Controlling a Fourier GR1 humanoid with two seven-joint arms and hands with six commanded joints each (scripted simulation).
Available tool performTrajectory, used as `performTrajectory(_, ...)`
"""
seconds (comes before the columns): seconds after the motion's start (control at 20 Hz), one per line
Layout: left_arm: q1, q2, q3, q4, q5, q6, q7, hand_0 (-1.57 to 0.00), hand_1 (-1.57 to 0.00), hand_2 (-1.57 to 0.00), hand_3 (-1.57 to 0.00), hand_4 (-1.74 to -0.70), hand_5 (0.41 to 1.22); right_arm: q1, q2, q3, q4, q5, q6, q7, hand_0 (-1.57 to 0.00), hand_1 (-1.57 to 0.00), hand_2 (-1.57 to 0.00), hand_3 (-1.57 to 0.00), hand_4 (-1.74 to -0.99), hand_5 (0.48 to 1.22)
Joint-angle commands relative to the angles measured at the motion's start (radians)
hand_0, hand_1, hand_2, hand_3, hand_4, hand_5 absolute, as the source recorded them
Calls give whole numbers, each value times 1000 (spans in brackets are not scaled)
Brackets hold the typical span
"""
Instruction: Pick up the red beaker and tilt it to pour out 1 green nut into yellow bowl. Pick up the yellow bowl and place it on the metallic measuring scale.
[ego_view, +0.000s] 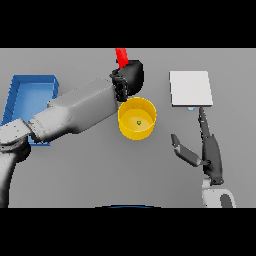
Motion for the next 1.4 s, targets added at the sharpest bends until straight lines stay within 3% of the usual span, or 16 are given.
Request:
performTrajectory(0.0, -22, 4, 14, 13, 13, 4, -12, -1571, -1571, -1571, -1571, -1730, 1221, 4, 1, 2, -8, -4, 3, -8, 1, 1, 1, 1, -1206, 592)
performTrajectory(0.1, -92, 26, 47, 52, 27, 43, -13, -1571, -1571, -1571, -1494, -1727, 1221, -18, 5, -2, 15, 0, -4, 12, 1, 1, 1, 1, -1203, 592)
performTrajectory(0.15, -120, 40, 66, 65, 41, 41, -14, -1571, -1571, -1399, -1509, -1676, 1221, -15, 4, -1, 10, 2, -6, 4, 1, 1, 1, 1, -1201, 592)
performTrajectory(0.25, -171, 74, 117, 100, 79, 74, -21, -1571, -1571, -1461, -1041, -1699, 1221, -24, 4, -4, 15, -9, 0, -1, 1, 1, 1, 1, -1186, 596)
performTrajectory(0.35, -230, 102, 172, 150, 122, 91, -19, -1571, -1571, -1501, -1232, -1705, 1221, -35, 6, -11, 21, -33, 13, 6, 1, 1, 1, 1, -1181, 593)
performTrajectory(0.5, -259, 127, 288, 241, 228, 75, 47, -1571, -1571, -1535, -1397, -1720, 1221, -31, 8, -16, 17, -66, 32, -6, 1, 1, 1, 1, -1193, 597)
performTrajectory(0.7, -217, 203, 519, 375, 457, 134, 189, -1571, -1571, -1556, -1360, -1732, 1221, -47, 0, -18, 30, -78, 47, -10, 1, 1, 1, 1, -1222, 592)
performTrajectory(0.85, -131, 283, 653, 383, 629, 220, 195, -1571, -1571, -1563, -1396, -1736, 1221, -50, -7, -24, 42, -79, 47, -18, 1, 1, 1, 1, -1222, 587)
performTrajectory(1.0, -22, 358, 744, 313, 771, 279, 233, -1571, -1571, -1567, -1428, -1739, 1221, -64, -18, -25, 58, -75, 52, -26, 1, 1, 1, 1, -1226, 587)
performTrajectory(1.15, 136, 419, 817, 198, 899, 386, 347, -1571, -1571, -1569, -1432, -1740, 1221, -55, -28, -27, 62, -75, 57, -57, 1, 1, 1, 1, -1217, 599)
performTrajectory(1.35, 381, 478, 864, -31, 1033, 528, 505, -1571, -1571, -1570, -1458, -1740, 1221, -53, -32, -2, 59, -37, 55, -45, 1, 1, 1, 1, -1210, 631)
